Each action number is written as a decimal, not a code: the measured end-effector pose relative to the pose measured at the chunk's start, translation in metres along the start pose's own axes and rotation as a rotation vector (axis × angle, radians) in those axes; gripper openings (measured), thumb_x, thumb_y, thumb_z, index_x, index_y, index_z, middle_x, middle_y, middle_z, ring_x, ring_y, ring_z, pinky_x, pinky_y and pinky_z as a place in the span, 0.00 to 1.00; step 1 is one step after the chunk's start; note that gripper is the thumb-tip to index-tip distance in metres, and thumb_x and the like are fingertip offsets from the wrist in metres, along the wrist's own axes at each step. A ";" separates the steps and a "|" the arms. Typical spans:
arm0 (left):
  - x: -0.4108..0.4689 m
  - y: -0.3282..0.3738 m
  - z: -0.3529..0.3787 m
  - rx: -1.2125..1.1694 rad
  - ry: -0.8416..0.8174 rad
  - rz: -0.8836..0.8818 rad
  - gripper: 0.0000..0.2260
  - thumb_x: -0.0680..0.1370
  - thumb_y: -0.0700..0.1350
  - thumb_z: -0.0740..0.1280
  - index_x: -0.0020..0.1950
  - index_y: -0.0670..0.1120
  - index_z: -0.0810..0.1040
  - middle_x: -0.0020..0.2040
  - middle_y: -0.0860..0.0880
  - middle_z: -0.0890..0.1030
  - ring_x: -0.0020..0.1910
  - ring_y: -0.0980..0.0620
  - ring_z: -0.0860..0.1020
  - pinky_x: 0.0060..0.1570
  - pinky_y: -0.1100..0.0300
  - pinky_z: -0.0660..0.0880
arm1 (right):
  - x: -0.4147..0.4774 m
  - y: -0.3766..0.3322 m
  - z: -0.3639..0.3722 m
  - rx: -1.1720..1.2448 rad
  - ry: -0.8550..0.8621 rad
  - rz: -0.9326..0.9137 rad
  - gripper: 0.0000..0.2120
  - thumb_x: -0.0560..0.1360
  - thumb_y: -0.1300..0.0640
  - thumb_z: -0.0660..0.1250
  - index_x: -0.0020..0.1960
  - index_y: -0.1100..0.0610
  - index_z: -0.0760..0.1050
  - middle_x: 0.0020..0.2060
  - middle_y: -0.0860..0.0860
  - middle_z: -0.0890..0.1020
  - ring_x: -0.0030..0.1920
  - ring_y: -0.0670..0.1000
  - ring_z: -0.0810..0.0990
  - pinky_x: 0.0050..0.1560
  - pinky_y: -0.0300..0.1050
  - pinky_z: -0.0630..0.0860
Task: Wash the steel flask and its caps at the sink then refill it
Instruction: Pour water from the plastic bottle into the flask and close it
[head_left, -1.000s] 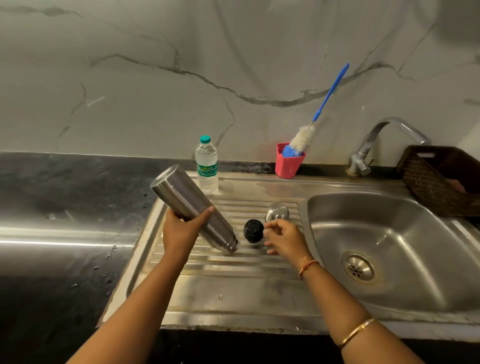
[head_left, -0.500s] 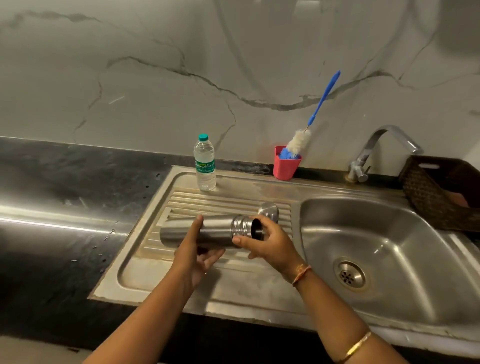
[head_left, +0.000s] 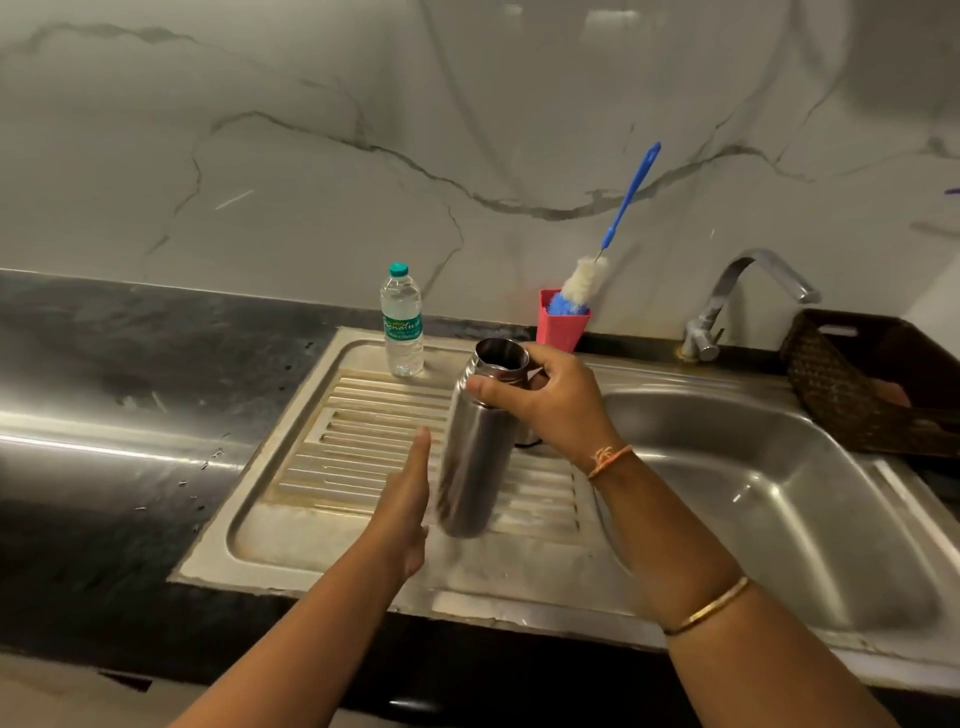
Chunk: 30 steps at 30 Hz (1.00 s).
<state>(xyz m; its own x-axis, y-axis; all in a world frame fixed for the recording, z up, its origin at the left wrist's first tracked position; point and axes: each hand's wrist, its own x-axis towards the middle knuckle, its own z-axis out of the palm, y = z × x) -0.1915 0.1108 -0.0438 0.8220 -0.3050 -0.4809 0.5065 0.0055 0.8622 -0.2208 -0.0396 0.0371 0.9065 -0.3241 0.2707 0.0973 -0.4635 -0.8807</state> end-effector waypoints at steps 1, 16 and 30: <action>0.002 0.000 -0.003 0.038 -0.012 0.086 0.27 0.79 0.59 0.60 0.75 0.50 0.61 0.77 0.46 0.60 0.74 0.44 0.58 0.72 0.46 0.56 | 0.002 -0.001 -0.002 -0.007 -0.002 -0.002 0.22 0.65 0.46 0.75 0.55 0.55 0.79 0.46 0.47 0.82 0.49 0.50 0.79 0.49 0.45 0.79; 0.051 0.025 0.021 0.550 -0.285 0.541 0.28 0.68 0.44 0.77 0.64 0.54 0.69 0.56 0.56 0.75 0.54 0.55 0.75 0.48 0.63 0.74 | 0.016 0.014 -0.013 -0.058 0.040 0.131 0.19 0.68 0.54 0.75 0.57 0.56 0.78 0.50 0.52 0.82 0.54 0.52 0.79 0.56 0.53 0.77; 0.052 0.001 0.037 0.630 -0.343 0.646 0.31 0.67 0.51 0.77 0.67 0.52 0.70 0.59 0.54 0.71 0.53 0.58 0.74 0.51 0.65 0.75 | -0.006 0.023 -0.028 0.066 0.140 0.118 0.25 0.66 0.53 0.75 0.59 0.57 0.72 0.49 0.48 0.80 0.49 0.43 0.80 0.45 0.34 0.76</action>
<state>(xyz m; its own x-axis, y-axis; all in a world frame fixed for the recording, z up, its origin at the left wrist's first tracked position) -0.1577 0.0592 -0.0621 0.7219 -0.6843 0.1031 -0.3319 -0.2116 0.9193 -0.2358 -0.0712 0.0261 0.8477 -0.4868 0.2109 0.0242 -0.3617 -0.9320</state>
